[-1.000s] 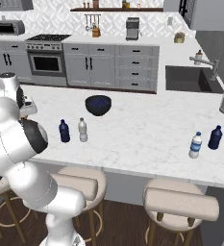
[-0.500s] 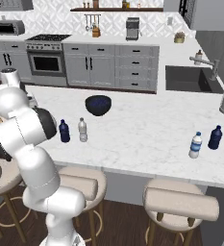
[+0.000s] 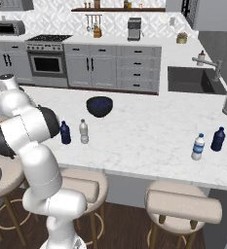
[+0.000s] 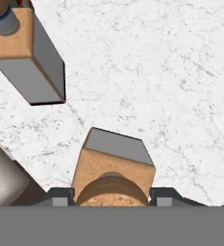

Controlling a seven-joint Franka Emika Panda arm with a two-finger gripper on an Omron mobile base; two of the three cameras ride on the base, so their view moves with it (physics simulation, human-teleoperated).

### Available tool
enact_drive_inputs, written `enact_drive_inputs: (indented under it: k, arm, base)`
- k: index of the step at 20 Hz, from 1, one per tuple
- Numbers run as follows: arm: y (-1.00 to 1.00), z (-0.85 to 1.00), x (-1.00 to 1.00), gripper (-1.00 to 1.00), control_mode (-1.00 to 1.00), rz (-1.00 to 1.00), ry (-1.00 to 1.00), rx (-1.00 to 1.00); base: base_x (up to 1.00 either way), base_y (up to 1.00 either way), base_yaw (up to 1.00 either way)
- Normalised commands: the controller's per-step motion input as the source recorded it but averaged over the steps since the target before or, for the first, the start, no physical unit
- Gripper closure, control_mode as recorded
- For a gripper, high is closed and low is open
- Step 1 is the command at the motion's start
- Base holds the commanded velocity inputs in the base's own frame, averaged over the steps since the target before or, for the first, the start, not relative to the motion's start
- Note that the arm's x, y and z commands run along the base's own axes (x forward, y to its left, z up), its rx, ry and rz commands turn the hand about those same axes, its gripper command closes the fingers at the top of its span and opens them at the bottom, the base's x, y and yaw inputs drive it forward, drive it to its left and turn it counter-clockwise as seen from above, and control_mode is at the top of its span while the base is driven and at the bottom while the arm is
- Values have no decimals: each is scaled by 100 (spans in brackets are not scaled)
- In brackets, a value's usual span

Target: Move the plastic bottles in the middle to the plastics group, and the glass bottles in the middle to the glass group.

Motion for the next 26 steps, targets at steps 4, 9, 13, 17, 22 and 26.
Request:
enact_drive_inputs:
  k: [4, 9, 13, 17, 22, 26]
  arm:
    - [18, 0, 8, 100, -100, 0, 0, 0]
    - [25, 0, 0, 100, -100, 0, 0, 0]
    - [24, 0, 0, 100, -100, 0, 0, 0]
    - [7, 0, 0, 100, -100, 0, 0, 0]
    - [6, 0, 0, 100, -100, 0, 0, 0]
    - [7, 0, 1, 100, -100, 0, 0, 0]
  base:
    - [0, 0, 0]
    - [0, 0, 0]
    - [0, 0, 0]
    - [0, 0, 0]
    - [0, 0, 0]
    - [0, 0, 0]
